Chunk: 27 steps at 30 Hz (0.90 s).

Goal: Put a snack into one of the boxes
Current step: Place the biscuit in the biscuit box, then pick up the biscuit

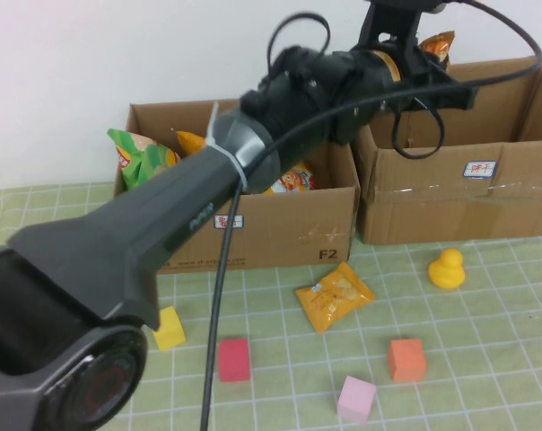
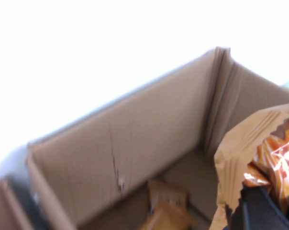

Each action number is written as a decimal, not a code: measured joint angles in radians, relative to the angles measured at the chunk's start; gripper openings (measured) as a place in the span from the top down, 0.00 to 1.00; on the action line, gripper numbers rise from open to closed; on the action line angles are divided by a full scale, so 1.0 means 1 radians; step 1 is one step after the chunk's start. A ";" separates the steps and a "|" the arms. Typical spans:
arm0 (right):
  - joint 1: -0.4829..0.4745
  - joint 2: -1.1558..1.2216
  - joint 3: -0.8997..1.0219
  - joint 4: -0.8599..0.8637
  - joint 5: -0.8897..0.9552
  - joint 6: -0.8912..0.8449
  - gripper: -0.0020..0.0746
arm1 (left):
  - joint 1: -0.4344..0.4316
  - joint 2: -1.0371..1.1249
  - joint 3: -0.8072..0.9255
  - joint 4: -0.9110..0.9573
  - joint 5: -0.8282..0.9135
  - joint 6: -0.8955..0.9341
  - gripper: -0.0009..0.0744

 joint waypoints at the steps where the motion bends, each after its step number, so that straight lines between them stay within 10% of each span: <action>1: 0.000 0.000 0.000 0.000 0.000 0.000 0.98 | 0.000 0.013 0.000 0.000 -0.035 0.000 0.96; 5: 0.000 0.000 0.000 0.000 0.000 0.000 0.98 | 0.000 0.066 0.000 0.002 -0.101 0.000 0.90; 11: 0.000 0.000 0.000 0.000 0.000 0.000 0.98 | 0.000 0.094 0.000 0.006 -0.070 0.036 0.26; 14: 0.000 0.000 0.000 0.000 0.000 0.000 0.98 | 0.004 0.090 -0.018 0.011 0.030 0.088 0.13; 18: 0.000 0.000 0.000 0.001 0.002 0.000 0.98 | 0.010 0.084 -0.095 0.069 0.285 0.140 0.26; 24: 0.000 0.005 0.000 0.001 0.000 0.000 0.98 | 0.019 0.008 -0.171 0.202 0.582 0.161 0.81; 27: 0.000 0.023 0.000 0.001 0.000 0.000 0.98 | 0.027 -0.049 -0.177 0.193 0.680 0.206 0.93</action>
